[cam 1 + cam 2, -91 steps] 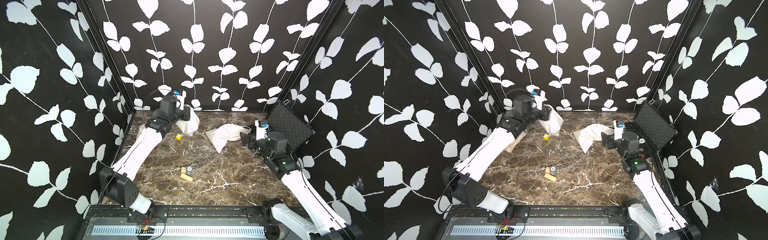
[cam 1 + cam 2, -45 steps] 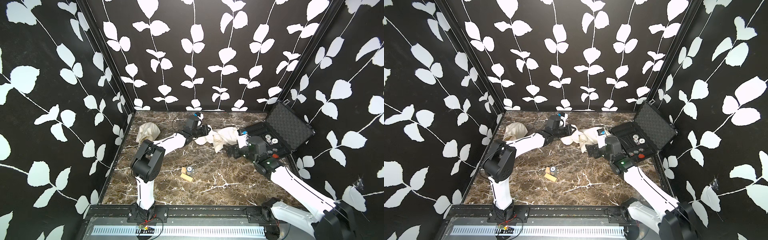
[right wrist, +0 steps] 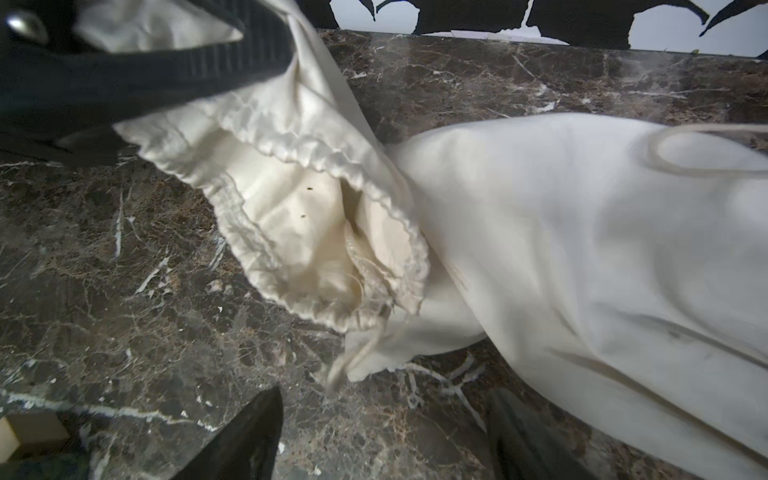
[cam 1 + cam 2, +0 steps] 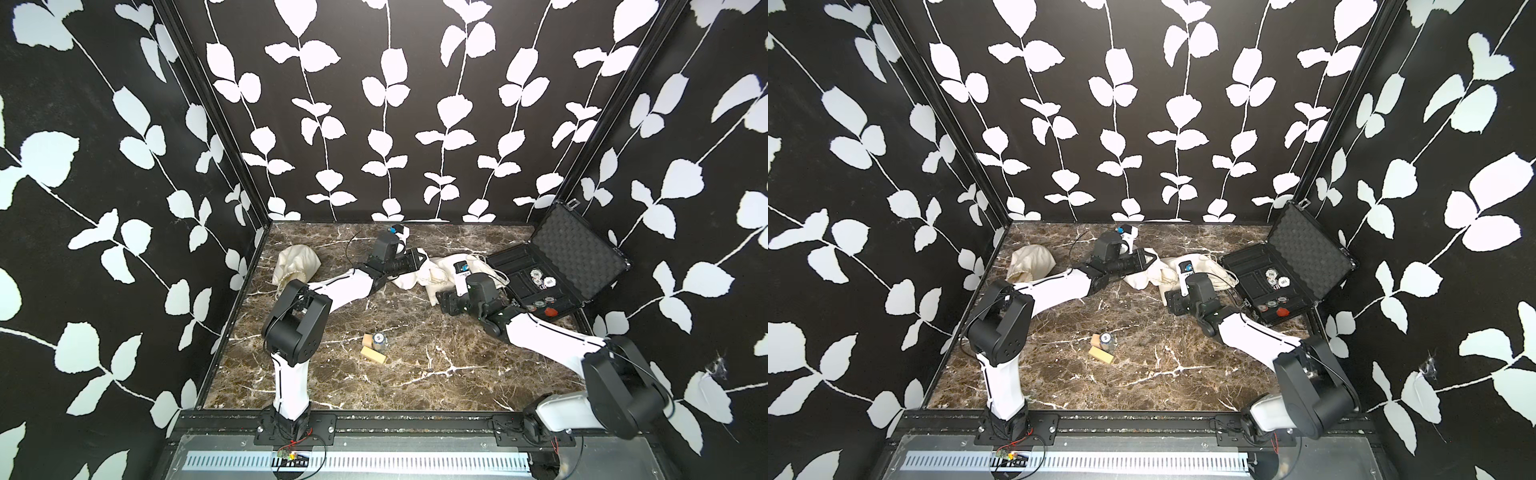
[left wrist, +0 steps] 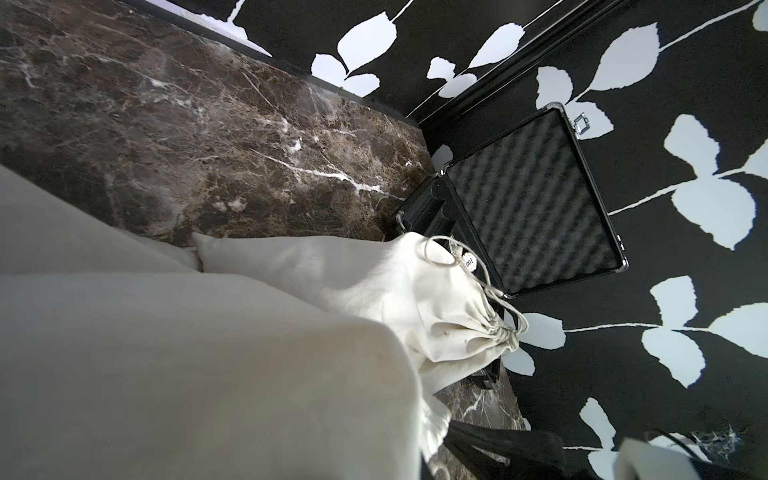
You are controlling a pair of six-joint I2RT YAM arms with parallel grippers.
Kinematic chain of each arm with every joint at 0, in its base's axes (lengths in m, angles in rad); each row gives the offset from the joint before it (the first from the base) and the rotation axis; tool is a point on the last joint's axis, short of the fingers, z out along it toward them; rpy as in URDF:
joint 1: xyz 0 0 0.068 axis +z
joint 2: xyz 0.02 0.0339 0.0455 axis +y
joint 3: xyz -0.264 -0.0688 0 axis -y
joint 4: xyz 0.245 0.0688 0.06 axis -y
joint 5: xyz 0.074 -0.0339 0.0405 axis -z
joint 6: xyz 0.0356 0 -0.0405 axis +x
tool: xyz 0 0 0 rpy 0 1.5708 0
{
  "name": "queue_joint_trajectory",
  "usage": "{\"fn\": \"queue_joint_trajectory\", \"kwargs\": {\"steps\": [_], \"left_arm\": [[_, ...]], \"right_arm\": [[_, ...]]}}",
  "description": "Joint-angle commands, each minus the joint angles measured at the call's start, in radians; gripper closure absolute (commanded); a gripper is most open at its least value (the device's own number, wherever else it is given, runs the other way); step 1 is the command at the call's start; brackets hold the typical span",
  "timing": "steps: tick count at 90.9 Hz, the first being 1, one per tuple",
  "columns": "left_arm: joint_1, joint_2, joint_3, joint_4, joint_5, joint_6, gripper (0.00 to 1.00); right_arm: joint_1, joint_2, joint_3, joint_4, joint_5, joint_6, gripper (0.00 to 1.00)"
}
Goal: Close the soil bag
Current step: Frap the soil bag at the center of the board.
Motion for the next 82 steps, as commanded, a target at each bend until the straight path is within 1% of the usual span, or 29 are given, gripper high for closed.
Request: {"fn": "queue_joint_trajectory", "kwargs": {"steps": [1,6,16,21,29,33,39,43,58,67,75,82], "left_arm": [[-0.004,-0.062,-0.009,0.032,0.019,-0.001,1.0],[-0.004,-0.066,-0.007,0.028,0.018,0.005,1.0],[-0.004,-0.073,-0.01,0.018,0.007,0.01,1.0],[-0.003,-0.078,-0.01,0.015,0.002,0.012,1.0],[-0.004,-0.083,-0.01,0.01,-0.003,0.022,1.0],[-0.001,-0.087,-0.009,0.0,-0.01,0.033,1.0],[0.007,-0.095,-0.019,-0.03,-0.037,0.05,1.0],[0.021,-0.1,-0.034,-0.043,-0.057,0.057,0.99],[0.085,-0.118,-0.09,-0.108,-0.131,0.09,0.96],[0.1,-0.123,-0.12,-0.158,-0.196,0.141,0.92],[0.107,-0.133,-0.147,-0.164,-0.217,0.173,0.84],[0.107,-0.168,-0.166,-0.138,-0.21,0.214,0.78]], "right_arm": [[0.006,0.055,0.029,0.124,0.001,0.039,0.26],[0.006,0.086,0.042,0.15,-0.006,0.043,0.3],[0.007,0.141,0.046,0.197,-0.009,0.062,0.41],[0.006,0.153,0.039,0.218,-0.018,0.067,0.5],[0.007,0.15,0.023,0.23,-0.035,0.059,0.73],[0.007,0.132,0.016,0.211,-0.028,0.042,0.83],[0.006,0.077,0.007,0.163,0.0,0.009,0.94],[0.004,0.029,0.003,0.106,0.024,-0.017,1.0],[-0.005,-0.179,0.019,-0.113,0.118,-0.132,1.0],[-0.006,-0.293,0.056,-0.211,0.151,-0.175,1.0],[-0.006,-0.358,0.104,-0.241,0.122,-0.192,1.0],[-0.005,-0.363,0.165,-0.264,0.067,-0.202,1.0]]}}
